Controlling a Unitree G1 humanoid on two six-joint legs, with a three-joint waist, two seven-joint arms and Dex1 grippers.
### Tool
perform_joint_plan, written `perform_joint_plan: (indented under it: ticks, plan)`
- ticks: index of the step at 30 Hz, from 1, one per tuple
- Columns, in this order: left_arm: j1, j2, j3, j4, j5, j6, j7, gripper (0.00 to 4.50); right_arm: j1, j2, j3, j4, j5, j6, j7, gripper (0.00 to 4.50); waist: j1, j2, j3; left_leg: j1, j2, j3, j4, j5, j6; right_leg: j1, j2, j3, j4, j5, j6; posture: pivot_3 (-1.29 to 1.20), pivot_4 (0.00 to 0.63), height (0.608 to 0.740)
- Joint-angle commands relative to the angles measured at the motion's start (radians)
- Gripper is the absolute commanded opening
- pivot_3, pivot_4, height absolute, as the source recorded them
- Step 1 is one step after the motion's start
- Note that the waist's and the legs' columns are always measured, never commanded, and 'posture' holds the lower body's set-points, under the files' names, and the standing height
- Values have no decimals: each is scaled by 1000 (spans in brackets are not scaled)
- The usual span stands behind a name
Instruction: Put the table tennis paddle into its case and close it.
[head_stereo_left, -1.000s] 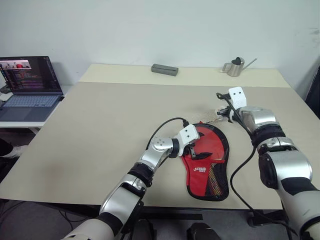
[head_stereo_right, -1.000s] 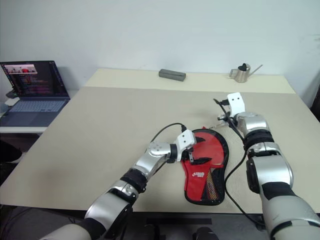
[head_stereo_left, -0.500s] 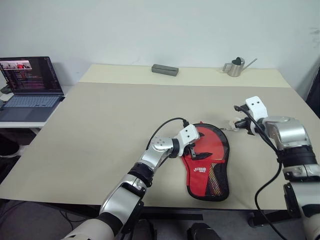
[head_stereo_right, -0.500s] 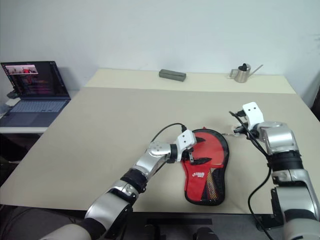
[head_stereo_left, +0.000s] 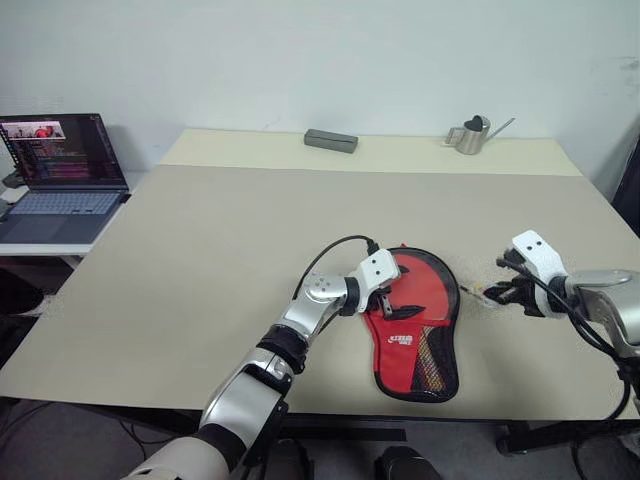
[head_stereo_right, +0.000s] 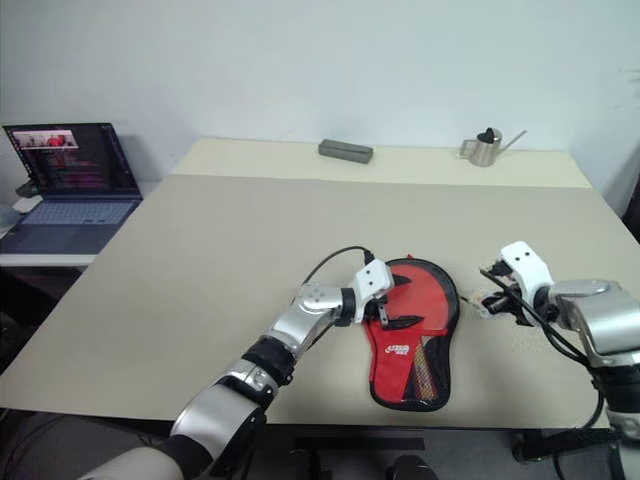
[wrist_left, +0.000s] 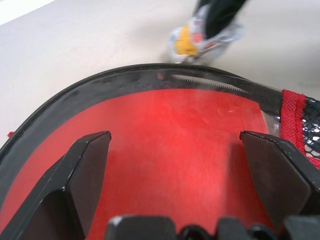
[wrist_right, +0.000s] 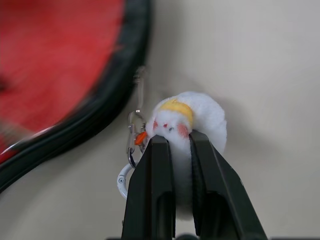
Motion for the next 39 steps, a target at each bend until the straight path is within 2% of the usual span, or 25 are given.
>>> perform_joint_plan:
  ticks: [1, 13, 21, 28, 30, 39]
  plan:
    - [56, 20, -63, 119, 81, 64, -12, 4500, 40, -55, -44, -72, 38, -1, 32, 45, 0, 0, 0, 0, 0, 0, 0, 0, 0, -1, 0, 0, -1, 0, 0, 0, 150, 740]
    - [40, 4, -83, 137, 97, 65, -17, 4500, 209, -203, -95, -180, 112, -71, 128, 45, 7, -2, -1, 0, 0, -1, 0, 0, 0, 0, -1, -2, -5, 0, 0, 0, 150, 740]
    - [24, -17, -89, 153, 102, 63, -14, 4500, 365, -298, -167, -290, 187, -141, 242, 44, 19, -1, -2, -3, -2, -1, -1, -5, 3, 4, -6, -4, -15, -2, 5, 0, 150, 740]
    - [25, -25, -97, 152, 101, 62, -11, 4500, 486, -348, -211, -347, 195, -216, 290, 43, 36, -2, -1, -4, -13, -3, -1, -9, 6, 6, -13, -7, -17, -3, 6, 0, 150, 740]
    - [25, -27, -99, 151, 101, 62, -10, 4500, 504, -347, -217, -352, 198, -224, 288, 43, 36, -3, -2, -4, -16, -4, -1, -11, 9, 9, -16, -8, -18, -6, 10, 0, 150, 740]
    - [21, -35, -106, 149, 101, 67, -4, 4500, 636, -376, -235, -402, 184, -298, 319, 41, 43, -3, -2, -4, -17, -6, 0, -12, 9, 16, -18, -11, -19, -8, 11, 0, 150, 740]
